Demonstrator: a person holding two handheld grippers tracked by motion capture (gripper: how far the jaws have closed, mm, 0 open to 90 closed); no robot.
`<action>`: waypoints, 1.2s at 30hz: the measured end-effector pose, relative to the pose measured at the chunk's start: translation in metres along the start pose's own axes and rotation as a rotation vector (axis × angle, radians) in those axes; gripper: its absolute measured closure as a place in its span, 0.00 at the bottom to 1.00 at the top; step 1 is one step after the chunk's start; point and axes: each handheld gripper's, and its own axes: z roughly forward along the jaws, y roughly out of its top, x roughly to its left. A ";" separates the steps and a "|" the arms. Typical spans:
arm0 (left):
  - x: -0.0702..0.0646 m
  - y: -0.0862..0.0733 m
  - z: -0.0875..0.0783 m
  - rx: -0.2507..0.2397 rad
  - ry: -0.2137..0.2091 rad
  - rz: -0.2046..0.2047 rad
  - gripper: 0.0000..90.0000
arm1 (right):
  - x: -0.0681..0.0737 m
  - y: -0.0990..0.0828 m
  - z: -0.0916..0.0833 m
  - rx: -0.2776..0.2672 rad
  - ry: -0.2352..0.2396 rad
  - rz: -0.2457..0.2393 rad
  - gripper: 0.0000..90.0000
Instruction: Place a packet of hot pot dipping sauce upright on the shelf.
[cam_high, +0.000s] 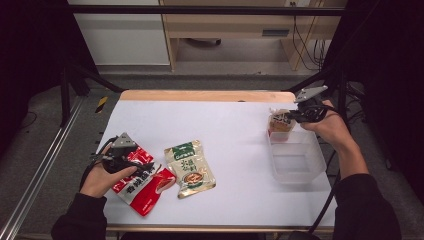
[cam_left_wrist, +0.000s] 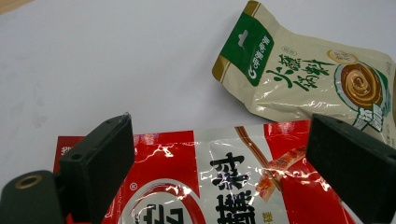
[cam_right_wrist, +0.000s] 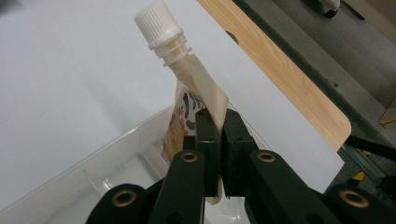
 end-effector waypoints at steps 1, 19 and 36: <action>0.000 0.000 0.000 0.000 -0.001 0.001 0.09 | 0.000 -0.001 0.001 -0.003 -0.002 0.008 0.97; 0.000 0.000 -0.002 -0.003 0.003 0.002 0.09 | -0.005 -0.006 0.002 -0.014 0.006 0.093 0.83; -0.002 0.002 -0.001 -0.005 0.007 0.009 0.09 | 0.030 0.012 -0.040 -0.136 -0.173 0.118 0.27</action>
